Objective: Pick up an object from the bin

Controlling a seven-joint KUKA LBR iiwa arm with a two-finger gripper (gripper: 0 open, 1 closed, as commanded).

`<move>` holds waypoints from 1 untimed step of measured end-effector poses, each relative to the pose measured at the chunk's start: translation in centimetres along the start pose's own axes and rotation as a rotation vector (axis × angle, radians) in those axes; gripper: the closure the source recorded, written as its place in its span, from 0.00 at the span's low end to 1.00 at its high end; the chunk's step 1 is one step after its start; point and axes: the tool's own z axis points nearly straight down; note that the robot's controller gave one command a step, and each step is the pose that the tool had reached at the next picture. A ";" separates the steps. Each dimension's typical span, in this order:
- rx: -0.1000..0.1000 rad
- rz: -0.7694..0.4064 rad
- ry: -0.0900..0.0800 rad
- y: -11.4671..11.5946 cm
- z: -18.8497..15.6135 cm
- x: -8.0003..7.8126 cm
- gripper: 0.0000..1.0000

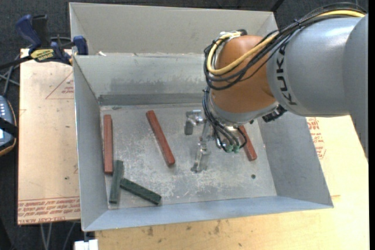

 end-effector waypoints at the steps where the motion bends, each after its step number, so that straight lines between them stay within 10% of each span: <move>1: -0.001 0.002 -0.008 0.0 -0.4 -0.2 0.00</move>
Offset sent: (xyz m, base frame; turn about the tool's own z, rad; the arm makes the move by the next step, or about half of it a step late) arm -0.0481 0.0739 -0.0739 -0.1652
